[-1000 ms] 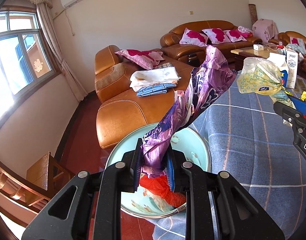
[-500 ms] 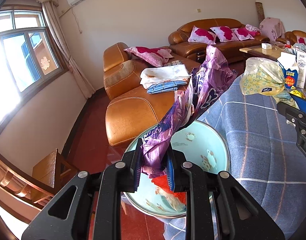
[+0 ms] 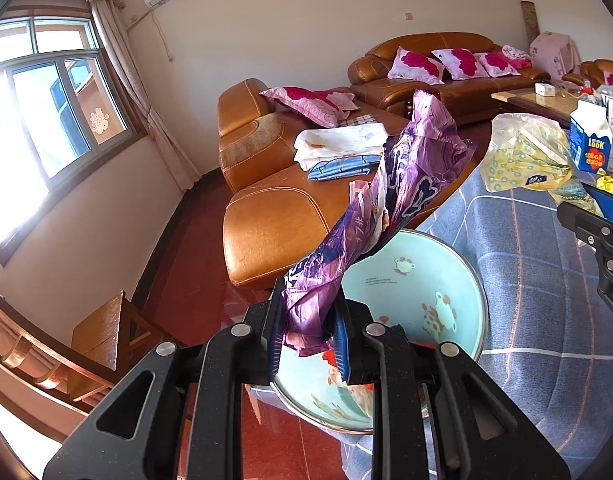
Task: Collect trash
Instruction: 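Carry the purple wrapper over the bin with the left gripper while the right gripper carries the snack bag, then open the left gripper to drop the purple wrapper while the right gripper drops the snack bag into the bin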
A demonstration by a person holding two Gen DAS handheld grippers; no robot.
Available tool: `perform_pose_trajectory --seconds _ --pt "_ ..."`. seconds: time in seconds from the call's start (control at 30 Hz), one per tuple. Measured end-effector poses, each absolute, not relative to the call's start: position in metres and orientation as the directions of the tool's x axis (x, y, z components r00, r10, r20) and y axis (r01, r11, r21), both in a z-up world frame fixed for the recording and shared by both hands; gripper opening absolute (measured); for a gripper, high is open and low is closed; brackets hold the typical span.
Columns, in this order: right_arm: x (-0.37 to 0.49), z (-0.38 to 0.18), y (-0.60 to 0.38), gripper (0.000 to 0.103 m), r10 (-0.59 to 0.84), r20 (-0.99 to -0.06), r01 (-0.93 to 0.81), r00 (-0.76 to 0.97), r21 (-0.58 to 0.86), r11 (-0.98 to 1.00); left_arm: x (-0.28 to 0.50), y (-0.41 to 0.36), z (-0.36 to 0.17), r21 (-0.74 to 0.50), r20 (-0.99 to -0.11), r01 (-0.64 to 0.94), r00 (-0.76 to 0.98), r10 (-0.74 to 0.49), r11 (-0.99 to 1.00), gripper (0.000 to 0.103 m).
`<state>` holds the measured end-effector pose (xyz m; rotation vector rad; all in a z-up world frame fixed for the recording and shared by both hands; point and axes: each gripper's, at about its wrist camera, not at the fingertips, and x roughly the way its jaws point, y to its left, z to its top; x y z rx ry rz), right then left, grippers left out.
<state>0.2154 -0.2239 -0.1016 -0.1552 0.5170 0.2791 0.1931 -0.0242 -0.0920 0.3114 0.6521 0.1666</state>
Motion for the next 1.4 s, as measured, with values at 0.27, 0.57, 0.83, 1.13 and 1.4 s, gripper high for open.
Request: perform_pose_trajectory --seconds 0.27,0.57,0.83,1.13,1.4 --pt "0.218 -0.102 -0.215 0.025 0.235 -0.509 -0.322 0.828 -0.089 0.942 0.195 -0.015 -0.094 0.341 -0.572 -0.083 0.773 0.276 0.936 0.021" --pt "0.22 -0.103 -0.206 0.025 0.251 -0.514 -0.345 0.821 -0.094 0.934 0.195 -0.005 -0.096 0.351 -0.576 -0.101 0.761 0.299 0.931 0.021" --pt "0.223 -0.105 -0.194 0.025 0.276 -0.526 -0.383 0.805 -0.106 0.917 0.199 0.004 -0.099 0.363 -0.583 -0.117 0.745 0.324 0.924 0.021" --pt "0.224 -0.108 -0.183 0.025 0.29 -0.534 -0.412 0.794 -0.122 0.903 0.203 0.007 -0.1 0.364 -0.59 -0.119 0.738 0.327 0.924 0.021" --pt "0.227 -0.109 -0.182 0.025 0.296 -0.543 -0.425 0.786 -0.126 0.896 0.203 0.009 -0.103 0.363 -0.596 -0.114 0.734 0.325 0.925 0.021"
